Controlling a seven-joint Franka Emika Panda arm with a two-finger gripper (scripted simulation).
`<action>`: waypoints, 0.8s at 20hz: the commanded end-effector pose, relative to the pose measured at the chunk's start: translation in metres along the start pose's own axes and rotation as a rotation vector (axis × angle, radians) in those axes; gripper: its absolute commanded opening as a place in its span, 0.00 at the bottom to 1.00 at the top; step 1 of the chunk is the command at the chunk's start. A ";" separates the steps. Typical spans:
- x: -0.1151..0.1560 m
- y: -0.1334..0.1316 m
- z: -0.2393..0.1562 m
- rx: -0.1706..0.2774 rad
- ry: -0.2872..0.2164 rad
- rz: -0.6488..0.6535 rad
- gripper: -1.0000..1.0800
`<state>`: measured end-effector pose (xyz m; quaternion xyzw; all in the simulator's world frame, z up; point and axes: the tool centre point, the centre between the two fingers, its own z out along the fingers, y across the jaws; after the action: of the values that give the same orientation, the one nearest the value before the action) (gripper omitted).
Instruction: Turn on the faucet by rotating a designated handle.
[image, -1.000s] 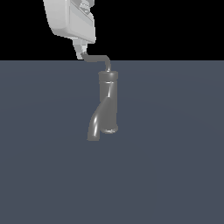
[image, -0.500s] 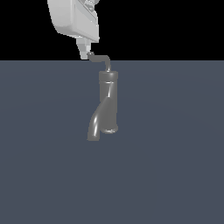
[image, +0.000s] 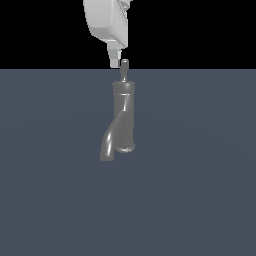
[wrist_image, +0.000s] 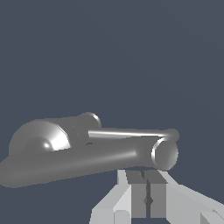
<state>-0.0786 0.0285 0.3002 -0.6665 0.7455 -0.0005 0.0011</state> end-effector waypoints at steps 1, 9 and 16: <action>0.036 0.000 0.000 -0.002 0.001 0.039 0.00; 0.033 -0.013 0.000 -0.001 0.001 0.010 0.00; 0.059 -0.030 0.000 -0.001 0.001 0.022 0.00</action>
<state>-0.0614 -0.0095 0.3004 -0.6711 0.7413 0.0025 -0.0014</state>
